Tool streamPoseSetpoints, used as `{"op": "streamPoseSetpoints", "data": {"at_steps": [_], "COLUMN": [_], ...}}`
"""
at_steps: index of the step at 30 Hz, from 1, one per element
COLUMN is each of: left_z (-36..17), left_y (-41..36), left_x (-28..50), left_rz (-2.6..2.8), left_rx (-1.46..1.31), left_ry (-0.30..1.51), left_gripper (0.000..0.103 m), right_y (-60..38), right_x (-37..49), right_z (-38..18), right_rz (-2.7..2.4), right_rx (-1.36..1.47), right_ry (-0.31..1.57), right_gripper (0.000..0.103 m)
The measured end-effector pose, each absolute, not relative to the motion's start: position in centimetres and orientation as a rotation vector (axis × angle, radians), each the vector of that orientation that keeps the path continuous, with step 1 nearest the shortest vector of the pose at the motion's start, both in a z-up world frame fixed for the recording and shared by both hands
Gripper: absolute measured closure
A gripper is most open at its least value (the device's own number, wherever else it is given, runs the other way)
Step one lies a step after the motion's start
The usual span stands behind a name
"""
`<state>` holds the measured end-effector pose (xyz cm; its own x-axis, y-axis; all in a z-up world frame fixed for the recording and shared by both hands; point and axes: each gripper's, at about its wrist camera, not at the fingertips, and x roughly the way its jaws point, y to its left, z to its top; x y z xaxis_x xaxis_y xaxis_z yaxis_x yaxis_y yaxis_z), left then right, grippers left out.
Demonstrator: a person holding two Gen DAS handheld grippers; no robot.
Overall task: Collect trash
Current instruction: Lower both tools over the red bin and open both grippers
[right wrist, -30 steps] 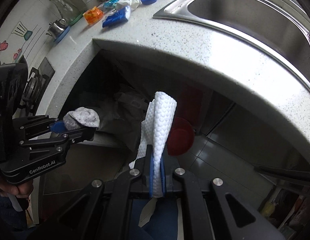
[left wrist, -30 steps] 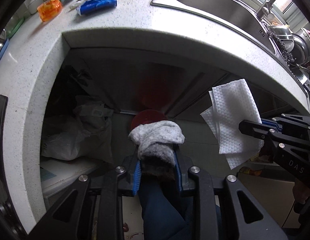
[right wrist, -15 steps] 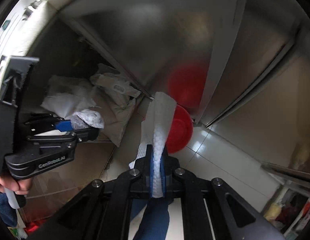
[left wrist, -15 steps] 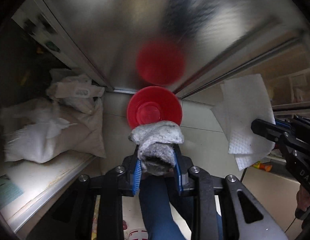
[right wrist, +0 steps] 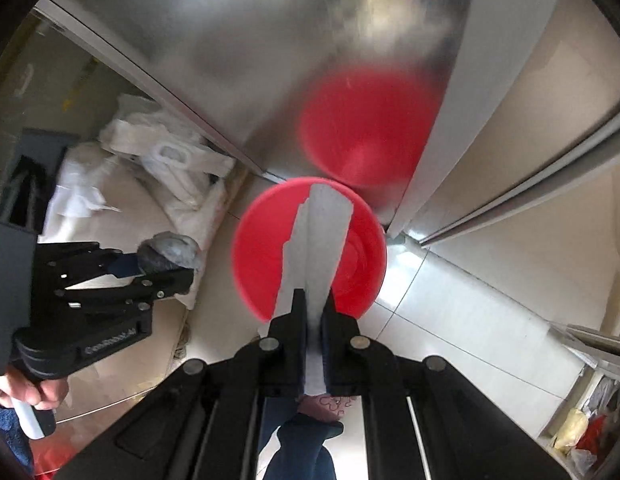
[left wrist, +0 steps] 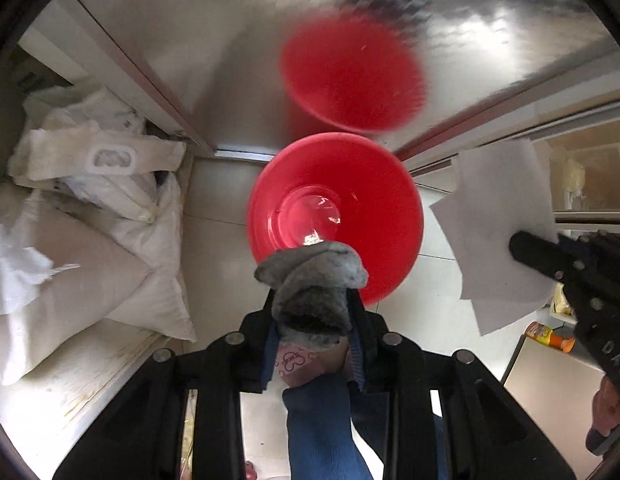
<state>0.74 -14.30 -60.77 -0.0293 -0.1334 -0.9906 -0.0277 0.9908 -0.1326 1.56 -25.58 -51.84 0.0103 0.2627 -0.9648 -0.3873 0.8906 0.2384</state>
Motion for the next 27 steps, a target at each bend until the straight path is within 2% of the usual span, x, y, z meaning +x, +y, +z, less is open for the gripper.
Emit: {"op": "streamPoseSetpoints", "data": {"at_steps": [5,10,11,12,14,17,19,21,22,24,27], "left_z": [-62.5,-64.2,-64.4,-64.6,-64.5,-64.3,-63.9,-63.5,-63.1,-62.2,-60.5], "left_y": [-13.7,-13.3,-13.3,-13.2,-12.9,-12.7,-12.8,-12.8,-12.8,-12.9,-13.2], "left_x": [1.1,1.4,1.5,1.5,1.6,1.7,1.6,1.5,1.4,1.1,0.7], "left_rz": [-0.079,-0.084,-0.092,-0.099,-0.114,-0.106,-0.088,-0.085,-0.087,-0.082,-0.087], "left_rx": [-0.134,-0.082,-0.088,-0.091,-0.094,-0.092,-0.085,-0.087,-0.089,-0.079,-0.076], "left_ry": [1.572,1.576,1.577,1.577,1.57,1.544,1.528,1.514,1.506,1.49,1.474], "left_gripper": [0.072,0.058,0.047,0.032,0.016,0.015,0.011,0.0,0.0,0.0,0.0], "right_y": [-24.9,-25.3,-25.2,-24.8,-24.6,-24.4,-24.7,-24.6,-24.8,-25.0,-25.1], "right_x": [1.9,2.2,2.2,2.2,2.2,1.9,1.8,1.7,1.5,1.2,0.8], "right_z": [-54.2,-55.6,-55.8,-56.3,-56.8,-56.8,-56.7,-56.7,-56.4,-55.7,-54.6], "right_rz": [0.515,0.504,0.502,0.498,0.491,0.479,0.468,0.47,0.47,0.456,0.444], "right_rx": [-0.11,-0.1,-0.098,-0.101,-0.118,-0.153,-0.152,-0.139,-0.137,-0.149,-0.166], "right_ry": [1.486,1.486,1.486,1.489,1.486,1.467,1.461,1.451,1.443,1.423,1.411], "right_gripper": [0.097,0.097,0.097,0.097,0.095,0.077,0.059,0.046,0.04,0.034,0.032]}}
